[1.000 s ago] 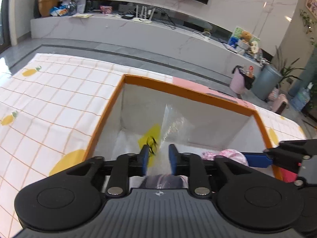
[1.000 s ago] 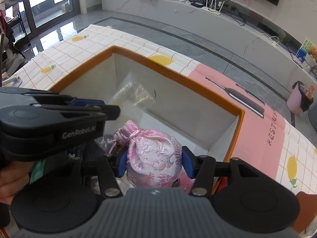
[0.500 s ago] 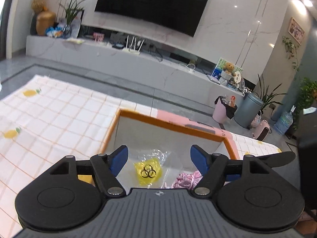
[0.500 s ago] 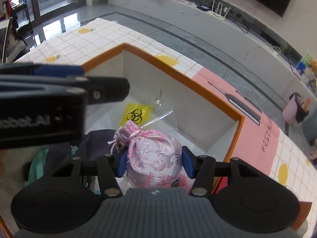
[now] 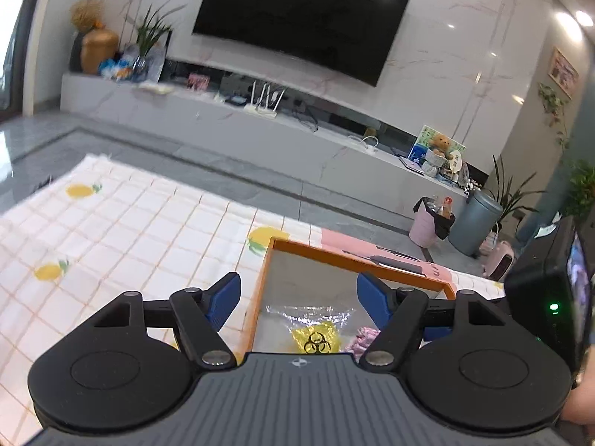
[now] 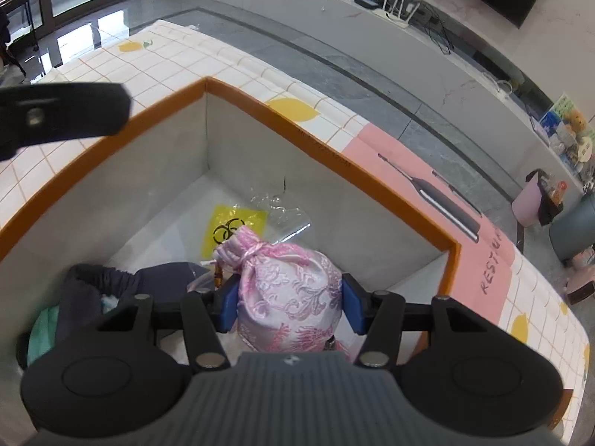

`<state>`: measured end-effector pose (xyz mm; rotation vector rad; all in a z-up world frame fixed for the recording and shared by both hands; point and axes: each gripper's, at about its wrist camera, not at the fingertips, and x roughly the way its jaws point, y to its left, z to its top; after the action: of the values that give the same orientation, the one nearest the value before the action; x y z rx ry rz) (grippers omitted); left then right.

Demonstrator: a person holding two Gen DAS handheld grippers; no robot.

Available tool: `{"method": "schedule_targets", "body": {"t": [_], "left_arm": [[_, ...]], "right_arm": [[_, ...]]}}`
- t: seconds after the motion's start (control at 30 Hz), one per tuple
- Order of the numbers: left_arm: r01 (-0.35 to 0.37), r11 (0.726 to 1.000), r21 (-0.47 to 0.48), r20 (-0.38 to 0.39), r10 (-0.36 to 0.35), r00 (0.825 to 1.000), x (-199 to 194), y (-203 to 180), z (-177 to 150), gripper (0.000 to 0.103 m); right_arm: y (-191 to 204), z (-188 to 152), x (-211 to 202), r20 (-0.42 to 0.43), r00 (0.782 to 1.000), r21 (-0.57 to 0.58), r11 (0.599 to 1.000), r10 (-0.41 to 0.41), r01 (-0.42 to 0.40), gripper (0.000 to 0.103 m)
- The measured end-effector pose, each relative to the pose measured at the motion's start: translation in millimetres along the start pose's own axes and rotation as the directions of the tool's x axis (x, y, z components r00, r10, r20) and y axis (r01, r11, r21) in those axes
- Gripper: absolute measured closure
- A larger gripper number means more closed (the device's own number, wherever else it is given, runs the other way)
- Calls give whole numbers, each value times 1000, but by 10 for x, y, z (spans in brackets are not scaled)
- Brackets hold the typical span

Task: Organize soft objects
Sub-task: 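Release the biohazard bag into the box while the right tool drops the pink pouch in, then withdraw both tools up from the orange box toward the remaining items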

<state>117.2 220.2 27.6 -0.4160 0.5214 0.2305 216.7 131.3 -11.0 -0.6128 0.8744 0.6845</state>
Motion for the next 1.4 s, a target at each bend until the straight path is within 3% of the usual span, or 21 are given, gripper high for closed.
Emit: {"method": "schedule_targets", "body": {"t": [0.13,0.33,0.4,0.47,0.5,0.7,0.9,1.13,1.4], "left_arm": [[24,999,-35,-33,-25,999,28,94,-15,20],[7,1000,8,-50,-7,999,36,68,-32,21],[0,1000,21,-44,1,999,11,50,-48,21],[-15,999,42,-33,16,999,-12,17,-55,21],[-25,998,54,-32,26,999,-20,-1,-58,21],[-47,997,67,-29,49,998,-25,-38,-65,21],[-74,994,79,-55,79,995,11,-17,-60,21],[-95,994,51,-77,99,992,-23,-24,-26,21],[-87,990,109,-56,93,994,-157,-234,-8,21]], "right_arm": [[39,41,98,-30,999,-15,1000,-22,22,48],[133,5,160,-85,995,-133,990,-59,47,47],[139,-9,145,-84,995,-132,991,-46,35,41],[148,-6,145,-84,996,-132,991,-37,25,17],[148,-16,132,-77,996,-126,992,-36,26,13],[123,-46,71,-65,998,-90,996,16,-22,11],[169,-74,-51,-8,1000,-64,998,-4,4,3],[81,-85,-237,41,998,18,999,39,-40,3],[-102,-202,-495,105,993,139,988,51,-66,3]]}}
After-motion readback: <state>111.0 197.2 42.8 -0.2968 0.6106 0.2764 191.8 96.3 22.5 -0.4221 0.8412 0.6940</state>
